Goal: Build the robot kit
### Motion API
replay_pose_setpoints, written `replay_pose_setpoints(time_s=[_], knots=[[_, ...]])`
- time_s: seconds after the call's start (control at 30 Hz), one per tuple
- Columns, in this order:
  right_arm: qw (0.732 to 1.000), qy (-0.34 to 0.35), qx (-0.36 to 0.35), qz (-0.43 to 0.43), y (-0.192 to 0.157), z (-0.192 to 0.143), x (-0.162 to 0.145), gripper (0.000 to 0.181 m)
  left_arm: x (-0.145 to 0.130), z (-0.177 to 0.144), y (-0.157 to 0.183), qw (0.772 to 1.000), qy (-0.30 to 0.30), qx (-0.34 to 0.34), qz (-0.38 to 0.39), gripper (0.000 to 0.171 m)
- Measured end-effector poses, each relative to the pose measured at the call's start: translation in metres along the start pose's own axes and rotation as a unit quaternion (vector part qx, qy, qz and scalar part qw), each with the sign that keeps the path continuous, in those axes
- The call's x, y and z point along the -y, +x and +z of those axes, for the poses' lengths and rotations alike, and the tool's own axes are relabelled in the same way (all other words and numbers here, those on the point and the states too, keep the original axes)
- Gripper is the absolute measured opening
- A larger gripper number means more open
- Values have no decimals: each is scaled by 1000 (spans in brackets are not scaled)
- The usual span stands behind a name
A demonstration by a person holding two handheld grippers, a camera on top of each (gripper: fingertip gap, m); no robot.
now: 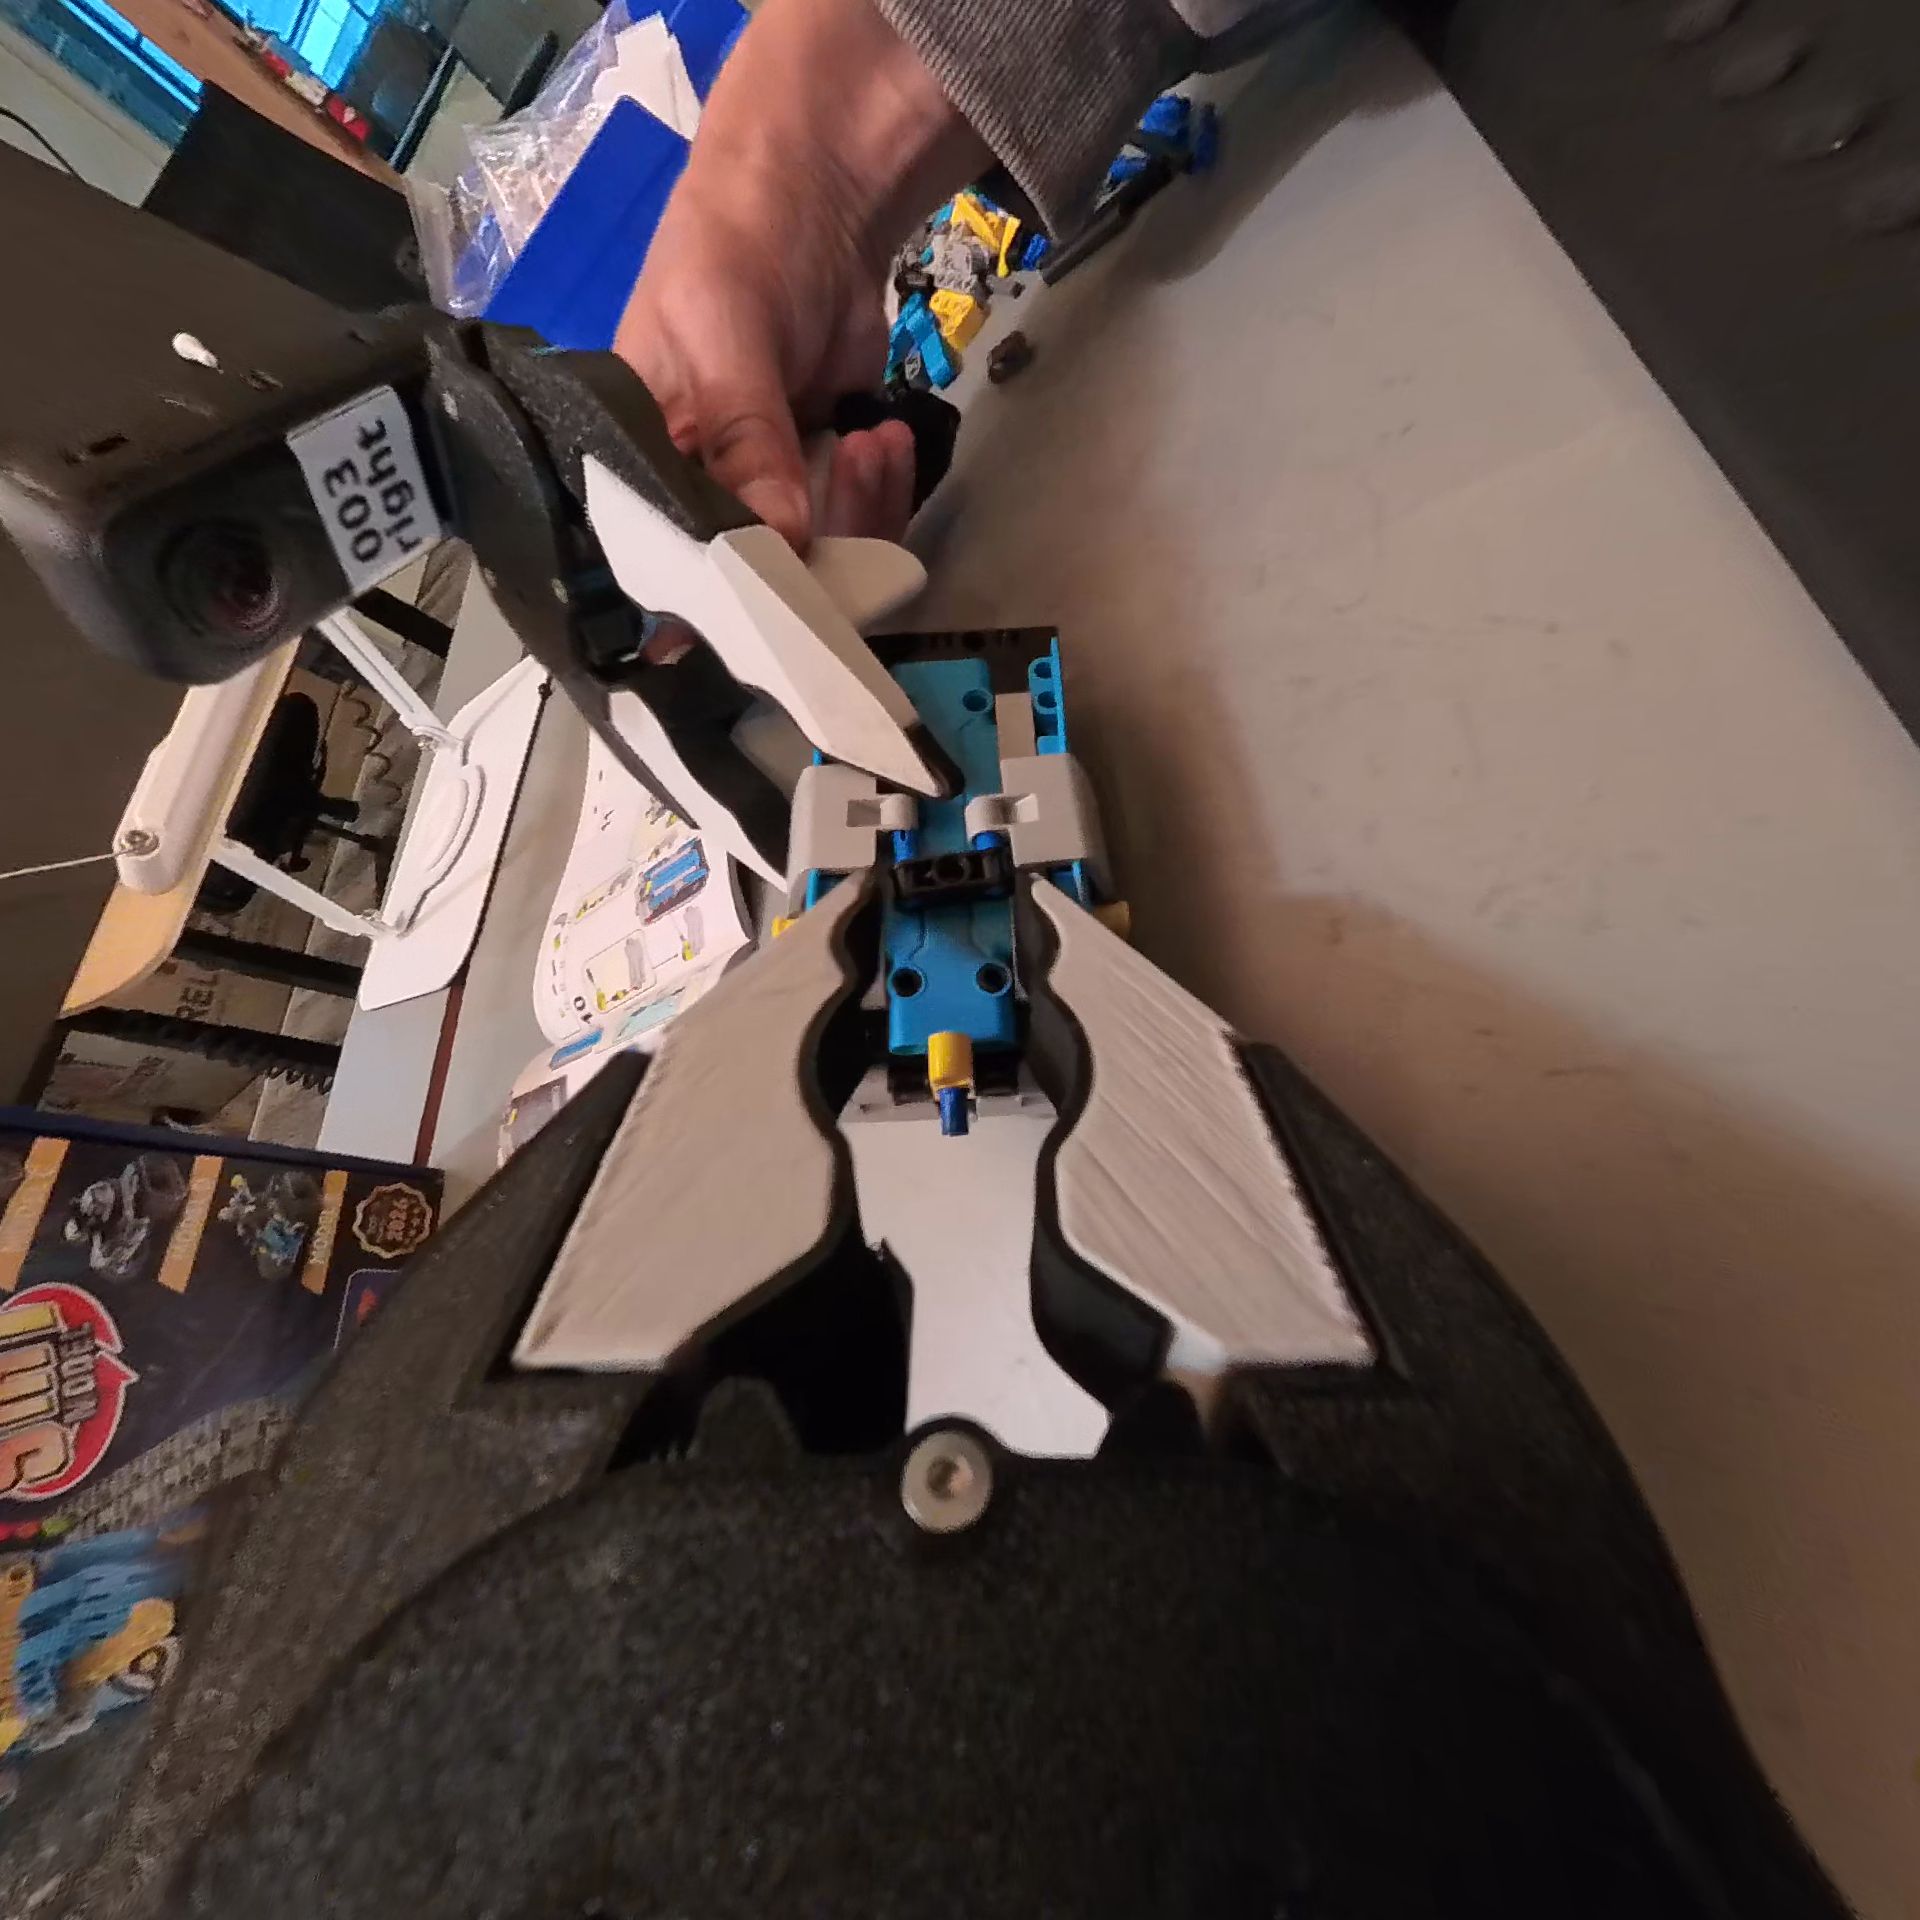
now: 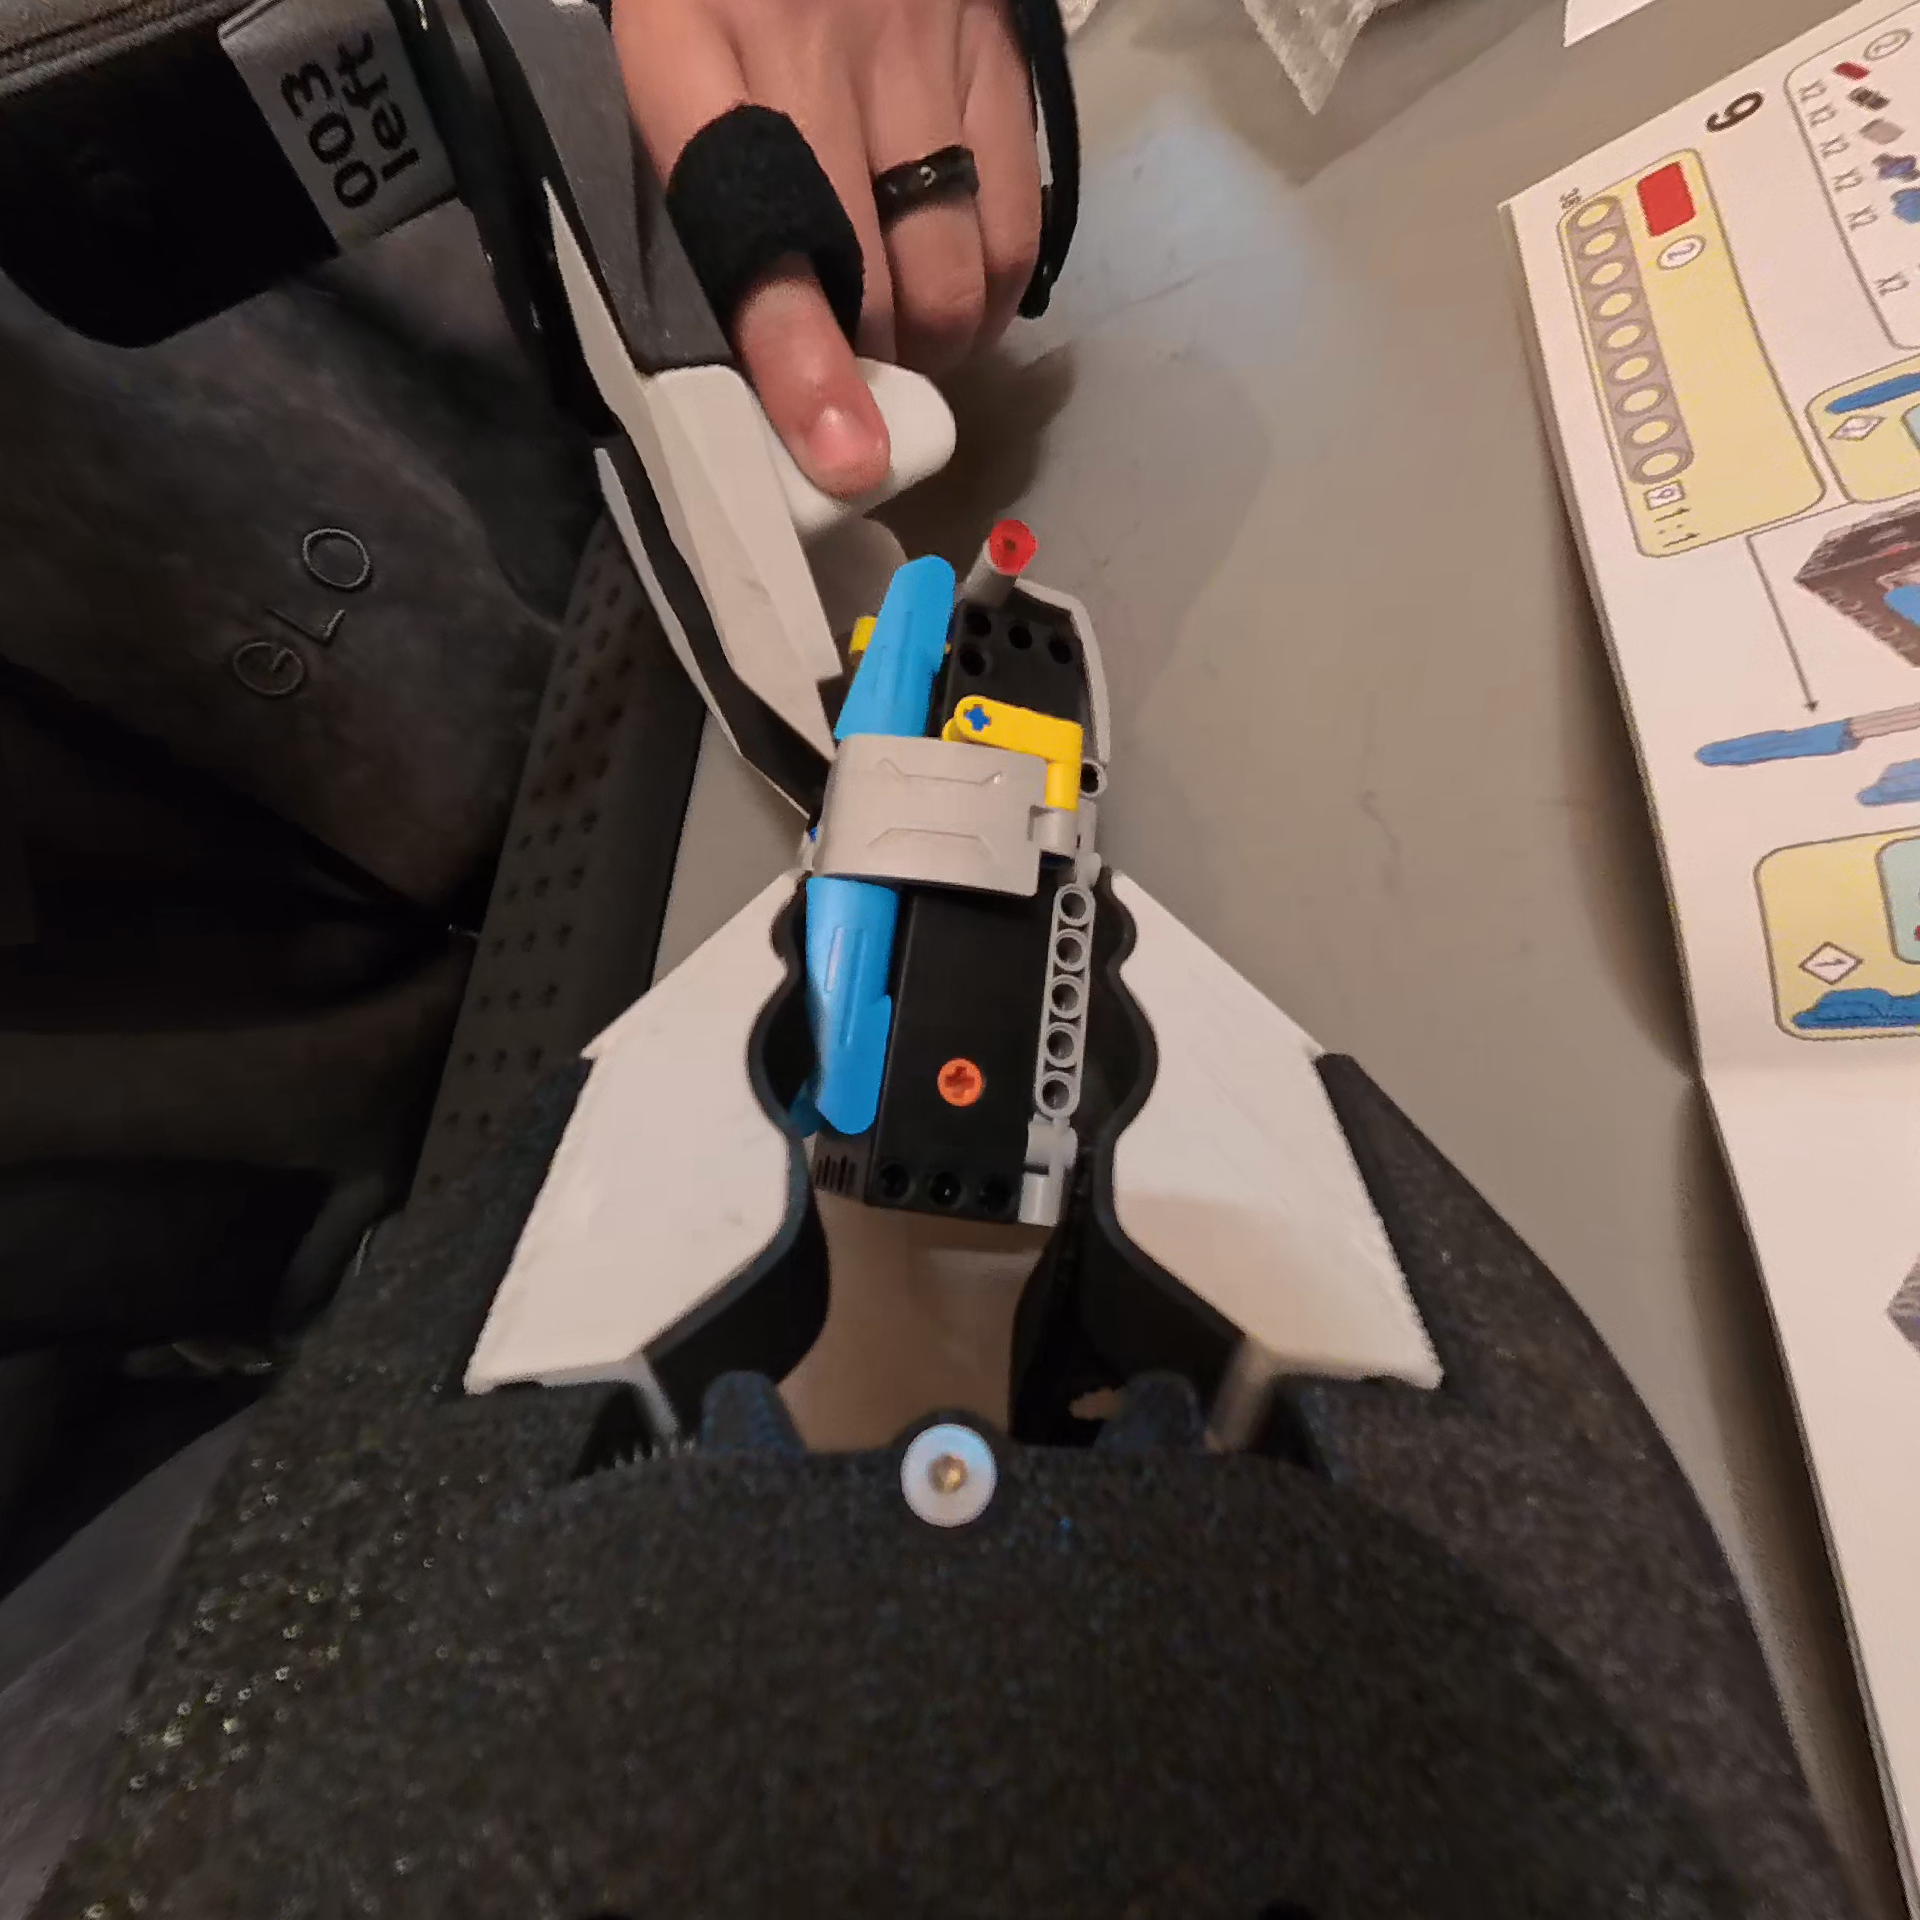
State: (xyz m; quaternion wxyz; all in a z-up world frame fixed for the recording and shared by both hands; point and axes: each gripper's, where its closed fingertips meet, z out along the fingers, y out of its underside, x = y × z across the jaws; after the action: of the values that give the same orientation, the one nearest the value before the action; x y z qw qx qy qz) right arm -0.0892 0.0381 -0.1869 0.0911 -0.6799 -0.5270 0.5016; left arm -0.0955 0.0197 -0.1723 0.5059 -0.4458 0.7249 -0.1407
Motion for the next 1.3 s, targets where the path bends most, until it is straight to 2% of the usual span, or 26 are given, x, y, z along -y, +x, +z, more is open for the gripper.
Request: replay_pose_setpoints(time_s=[0.17,0.3,0.4,0.43,0.57,0.7,0.77,0.9,1.03,1.13,1.2,1.27,1.3], knots=[[1000,5,3,1,1,-1,0,52,1,-9,-7,1000,12,16,-8,30],[1000,5,2,-2,0,-1,0,52,1,-20,-10,998,38,-9,-56,39],[1000,0,-4,-13,-1,0,0,52,-21,-18,-5,994,5,-56,-97,74],[1000,-2,-4,-16,-1,1,0,52,-24,-18,-3,992,12,-67,-108,75],[1000,-4,-7,-18,0,2,1,53,-27,-10,7,995,2,-65,-70,91],[1000,8,-19,-13,6,-1,4,53,-36,-3,2,999,-24,-11,-32,89],[999,9,-47,-21,12,-4,6,57,-37,-1,1,999,-25,2,-28,89],[993,3,-120,-5,29,-12,7,74,-41,1,-1,997,-43,1,-68,89],[979,25,-201,7,35,-26,10,73,-46,2,0,991,-64,-11,-120,89],[957,70,-281,14,28,-49,18,70,-49,3,0,986,-77,-20,-146,89],[935,126,-329,32,14,-63,27,64,-50,4,1,980,-87,-24,-175,90],[916,189,-348,64,-3,-57,32,53,-52,5,3,972,-102,-21,-210,89],[912,186,-355,82,-7,-47,25,59,-52,5,4,968,-111,-19,-224,89]])
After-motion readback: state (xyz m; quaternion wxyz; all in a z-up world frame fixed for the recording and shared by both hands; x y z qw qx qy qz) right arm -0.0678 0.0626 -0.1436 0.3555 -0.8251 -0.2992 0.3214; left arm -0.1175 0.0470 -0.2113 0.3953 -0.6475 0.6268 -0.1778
